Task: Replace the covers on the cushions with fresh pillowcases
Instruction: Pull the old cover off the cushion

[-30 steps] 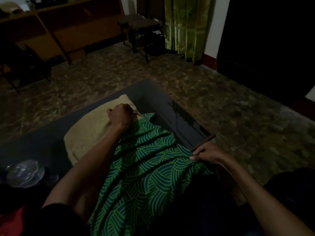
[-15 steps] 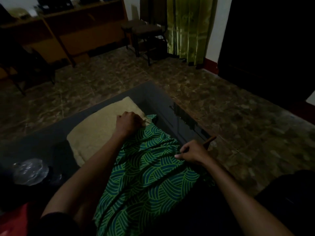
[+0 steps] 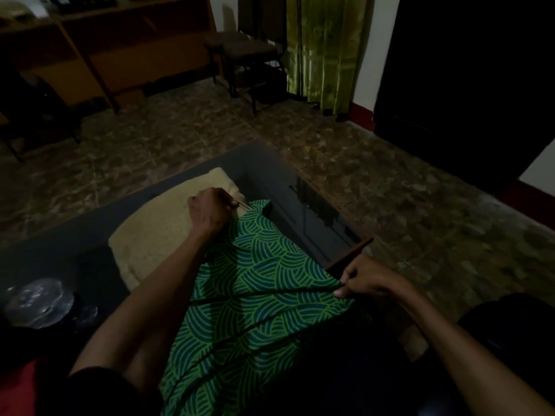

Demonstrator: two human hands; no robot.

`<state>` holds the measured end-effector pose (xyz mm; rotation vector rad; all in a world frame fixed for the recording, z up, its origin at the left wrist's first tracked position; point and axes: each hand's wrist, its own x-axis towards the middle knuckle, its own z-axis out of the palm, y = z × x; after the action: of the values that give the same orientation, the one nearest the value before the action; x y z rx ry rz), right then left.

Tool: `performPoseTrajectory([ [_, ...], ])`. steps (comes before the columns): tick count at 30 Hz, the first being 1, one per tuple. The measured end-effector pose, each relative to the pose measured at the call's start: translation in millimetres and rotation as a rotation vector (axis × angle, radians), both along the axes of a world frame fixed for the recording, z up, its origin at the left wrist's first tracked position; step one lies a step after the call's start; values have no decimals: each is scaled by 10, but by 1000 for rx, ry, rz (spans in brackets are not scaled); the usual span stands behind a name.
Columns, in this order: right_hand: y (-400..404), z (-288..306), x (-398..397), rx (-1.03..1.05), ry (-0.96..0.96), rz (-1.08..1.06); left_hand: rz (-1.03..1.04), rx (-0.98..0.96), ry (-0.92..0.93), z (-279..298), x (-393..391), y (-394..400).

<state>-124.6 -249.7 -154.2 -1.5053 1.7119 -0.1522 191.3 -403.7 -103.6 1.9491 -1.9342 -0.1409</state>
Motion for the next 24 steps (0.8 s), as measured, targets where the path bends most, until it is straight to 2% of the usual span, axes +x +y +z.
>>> performPoseTrajectory([
  [3, -99, 20, 63, -40, 15, 27, -81, 36, 33, -54, 57, 54],
  [7, -358, 75, 337, -174, -212, -112, -208, 58, 8, -58, 143, 104],
  [13, -426, -81, 830, -295, -211, -244, -154, 46, -136, -130, 14, 86],
  [16, -406, -99, 736, -254, -221, -295, -69, 28, -120, -127, -91, 63],
  [20, -329, -137, 497, -200, -151, -249, 37, 28, -28, -27, -46, -74],
  [24, -264, -137, 388, -101, -73, -152, 14, 35, 31, 17, 4, -51],
])
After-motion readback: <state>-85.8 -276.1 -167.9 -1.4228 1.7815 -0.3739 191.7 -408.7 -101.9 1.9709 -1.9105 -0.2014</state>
